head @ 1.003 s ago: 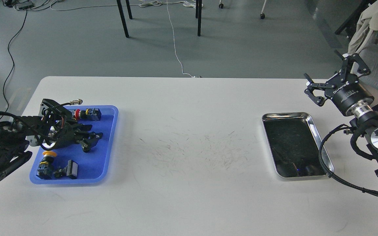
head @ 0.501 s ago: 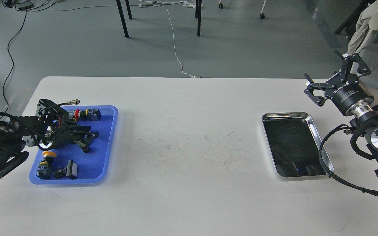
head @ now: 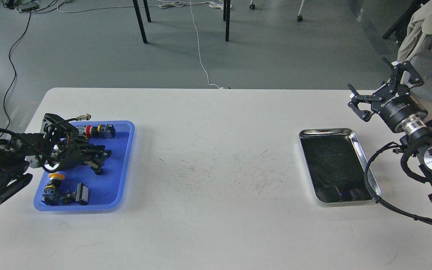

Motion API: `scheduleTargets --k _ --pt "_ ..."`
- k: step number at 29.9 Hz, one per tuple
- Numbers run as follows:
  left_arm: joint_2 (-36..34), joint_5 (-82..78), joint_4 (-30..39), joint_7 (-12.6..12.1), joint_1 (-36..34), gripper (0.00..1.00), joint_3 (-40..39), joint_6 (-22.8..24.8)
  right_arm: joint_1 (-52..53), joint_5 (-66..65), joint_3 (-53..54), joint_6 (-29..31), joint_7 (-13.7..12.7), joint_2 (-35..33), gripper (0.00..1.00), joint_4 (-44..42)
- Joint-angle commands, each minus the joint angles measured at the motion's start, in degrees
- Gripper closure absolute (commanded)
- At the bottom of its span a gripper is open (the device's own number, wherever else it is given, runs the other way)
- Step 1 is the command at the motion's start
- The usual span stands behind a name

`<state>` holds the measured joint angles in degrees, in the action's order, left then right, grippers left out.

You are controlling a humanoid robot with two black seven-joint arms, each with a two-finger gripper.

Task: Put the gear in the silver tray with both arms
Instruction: 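Carry the black gear with the left gripper toward the table center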

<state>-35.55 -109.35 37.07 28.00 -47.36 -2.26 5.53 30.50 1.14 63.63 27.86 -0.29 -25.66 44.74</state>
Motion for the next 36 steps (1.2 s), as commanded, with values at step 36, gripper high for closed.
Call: scheduleTargets --k 36 --pt "35.55 4.93 11.8 -19.48 -2.48 0.9 -1.61 -2.18 0.52 -0.09 0.0 -0.09 -0.06 -1.5 0.01 -5.27"
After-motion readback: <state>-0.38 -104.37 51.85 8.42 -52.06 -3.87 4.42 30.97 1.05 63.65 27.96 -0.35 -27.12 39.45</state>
